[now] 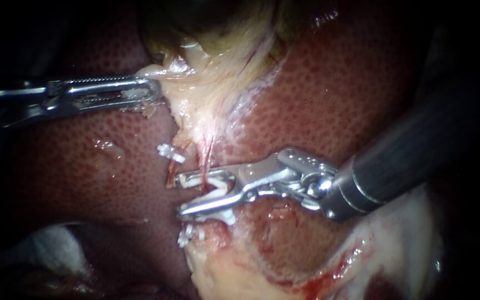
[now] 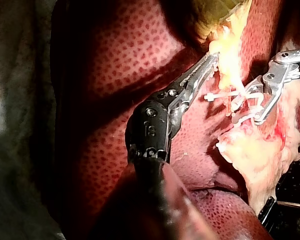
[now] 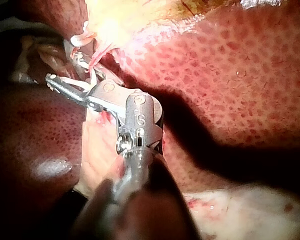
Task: Clipping third clip right tube
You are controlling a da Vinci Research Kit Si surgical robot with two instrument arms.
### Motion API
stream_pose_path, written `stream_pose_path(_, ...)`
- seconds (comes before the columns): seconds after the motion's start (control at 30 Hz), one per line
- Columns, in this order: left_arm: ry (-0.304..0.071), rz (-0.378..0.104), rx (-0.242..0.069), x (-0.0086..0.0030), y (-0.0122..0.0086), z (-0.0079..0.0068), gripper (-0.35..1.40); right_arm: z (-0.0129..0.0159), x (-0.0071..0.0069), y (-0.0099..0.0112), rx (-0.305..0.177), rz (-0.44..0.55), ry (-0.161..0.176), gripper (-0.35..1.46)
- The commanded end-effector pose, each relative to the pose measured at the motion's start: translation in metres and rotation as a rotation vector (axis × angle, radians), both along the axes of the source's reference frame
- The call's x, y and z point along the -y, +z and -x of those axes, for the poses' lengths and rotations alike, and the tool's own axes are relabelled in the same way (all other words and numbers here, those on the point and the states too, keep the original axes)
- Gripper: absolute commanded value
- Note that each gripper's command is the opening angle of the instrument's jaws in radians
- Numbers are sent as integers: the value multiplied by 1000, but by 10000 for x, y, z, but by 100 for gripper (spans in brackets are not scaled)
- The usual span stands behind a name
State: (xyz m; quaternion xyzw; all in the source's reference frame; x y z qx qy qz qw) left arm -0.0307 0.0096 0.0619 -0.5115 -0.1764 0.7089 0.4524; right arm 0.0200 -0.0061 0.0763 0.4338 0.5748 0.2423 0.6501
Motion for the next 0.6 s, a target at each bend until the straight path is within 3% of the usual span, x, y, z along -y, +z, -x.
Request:
stream_pose_path(0.03, 0, 0, 0, 0, 0, 0, -35, 1, 0, 0, 4, -7, 2, 29)
stream_pose_path(0.2, 0, 0, 0, 0, 0, 0, -35, 7, -2, 1, 27, -19, 32, -5)
stream_pose_path(0.3, 0, 0, 0, 0, 0, 0, -35, 13, -2, 0, 45, -36, 51, -35)
stream_pose_path(0.6, 0, 0, 0, 0, 0, 1, -35, 21, -3, 2, 56, -70, 55, -35)
